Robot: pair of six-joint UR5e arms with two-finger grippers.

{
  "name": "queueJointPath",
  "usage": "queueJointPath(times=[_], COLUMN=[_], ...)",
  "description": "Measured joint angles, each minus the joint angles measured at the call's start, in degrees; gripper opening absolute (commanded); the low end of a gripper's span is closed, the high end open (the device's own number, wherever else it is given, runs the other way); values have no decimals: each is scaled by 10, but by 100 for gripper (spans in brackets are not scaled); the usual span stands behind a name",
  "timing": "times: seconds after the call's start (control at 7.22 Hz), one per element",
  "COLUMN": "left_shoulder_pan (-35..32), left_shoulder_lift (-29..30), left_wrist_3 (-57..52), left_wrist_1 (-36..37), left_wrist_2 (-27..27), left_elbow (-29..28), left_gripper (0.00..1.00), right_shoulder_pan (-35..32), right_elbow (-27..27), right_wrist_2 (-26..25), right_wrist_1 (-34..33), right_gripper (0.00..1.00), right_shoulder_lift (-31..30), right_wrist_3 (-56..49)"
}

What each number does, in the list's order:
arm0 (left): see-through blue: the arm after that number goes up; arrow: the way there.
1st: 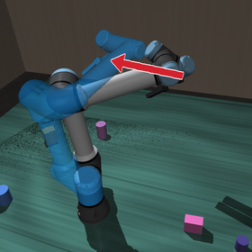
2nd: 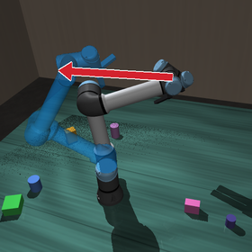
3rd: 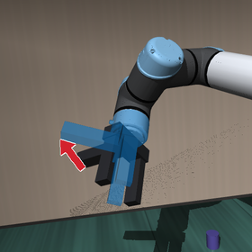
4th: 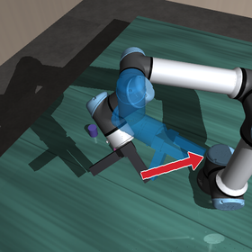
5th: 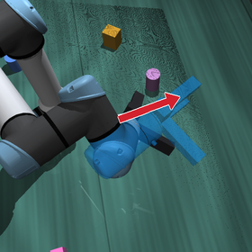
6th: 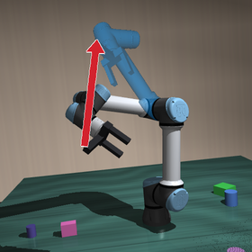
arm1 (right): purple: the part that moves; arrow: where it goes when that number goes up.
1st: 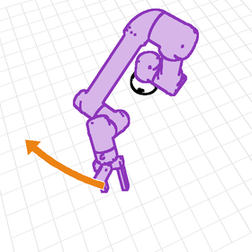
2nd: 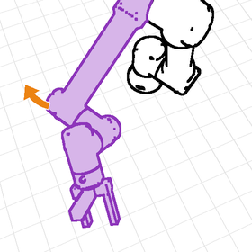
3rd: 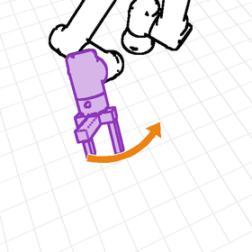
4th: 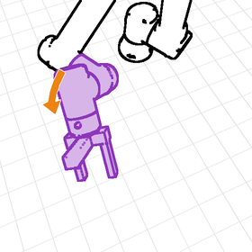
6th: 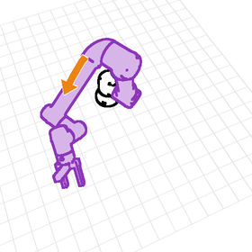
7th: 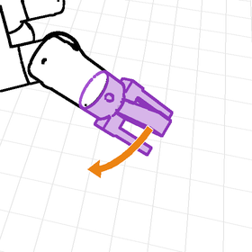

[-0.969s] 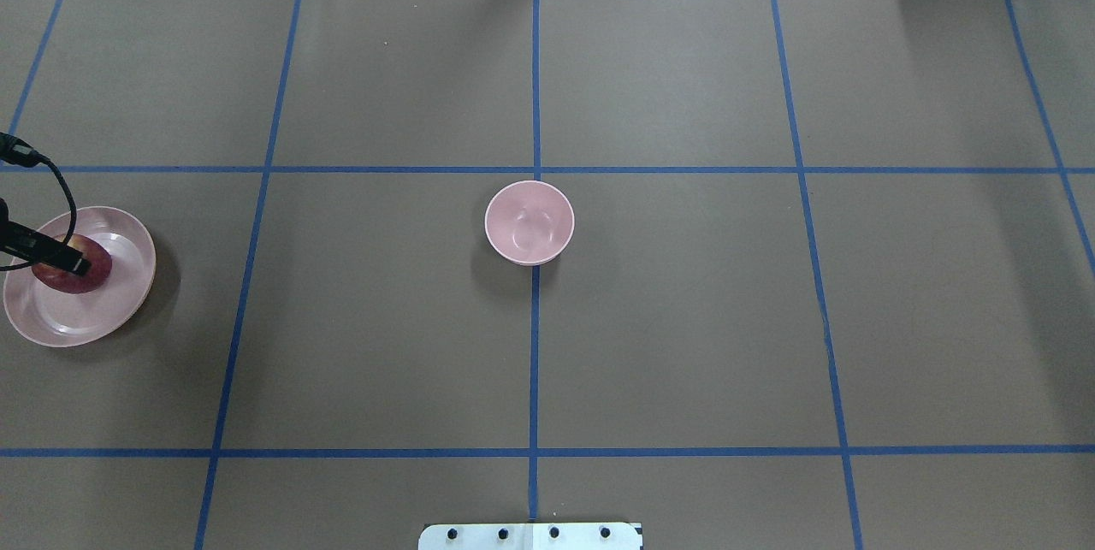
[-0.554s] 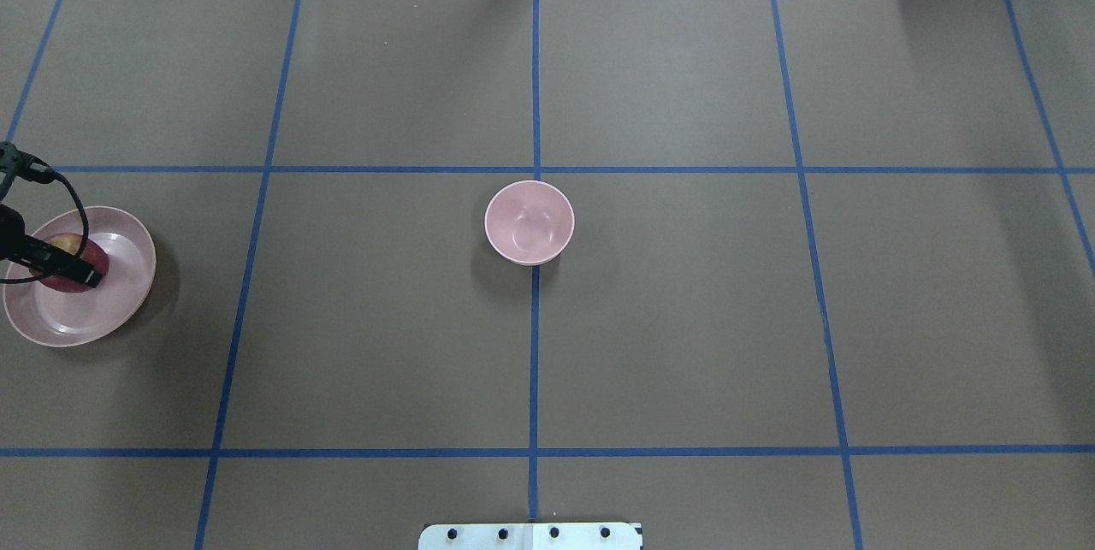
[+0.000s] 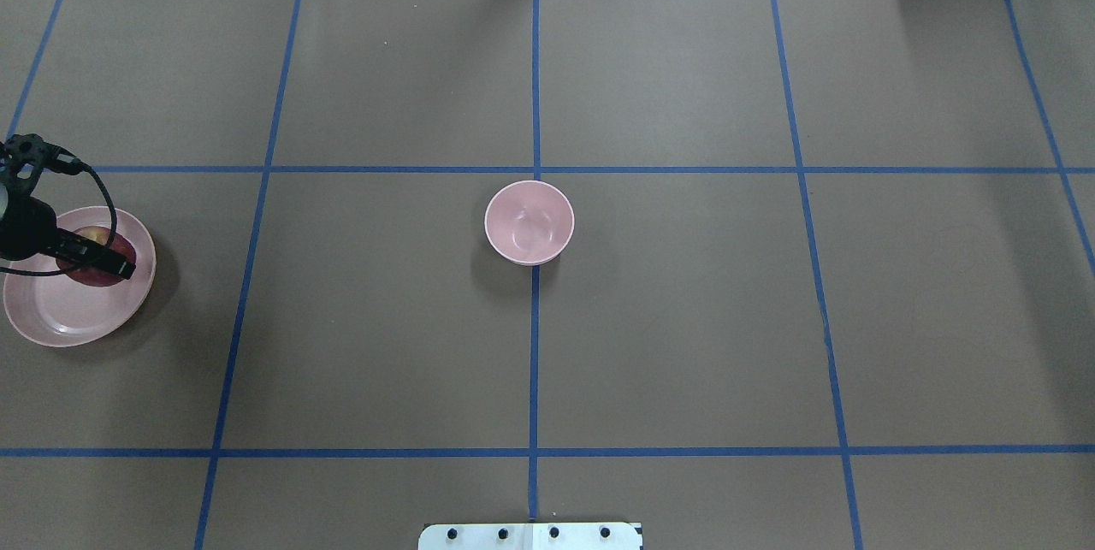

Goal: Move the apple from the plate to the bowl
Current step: 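Lower the left gripper onto the red apple on the pink plate and grasp it, then lift the red apple with the left gripper and carry it over the pink bowl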

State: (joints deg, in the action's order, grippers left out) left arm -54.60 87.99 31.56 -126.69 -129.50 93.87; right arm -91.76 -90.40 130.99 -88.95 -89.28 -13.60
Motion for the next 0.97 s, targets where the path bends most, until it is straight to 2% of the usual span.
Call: queueJointPath(times=[0.28, 0.55, 0.69, 0.97], left_shoulder_pan=[-3, 24, 59, 121], left_shoulder_lift=[27, 108, 163, 312], left_wrist_3=[59, 159, 200, 261], left_wrist_1=[32, 92, 141, 303], left_wrist_2=[2, 29, 62, 106], left_elbow=[56, 75, 76, 64], left_gripper=[0, 0, 0, 0], right_shoulder_pan=[0, 0, 0, 0], right_elbow=[1, 2, 3, 6], right_wrist_2=[1, 0, 0, -1], right_wrist_1=[0, 0, 0, 0], right_gripper=[100, 100, 100, 100], right_shoulder_lift=[-1, -3, -7, -13], right_wrist_3=[3, 7, 8, 11])
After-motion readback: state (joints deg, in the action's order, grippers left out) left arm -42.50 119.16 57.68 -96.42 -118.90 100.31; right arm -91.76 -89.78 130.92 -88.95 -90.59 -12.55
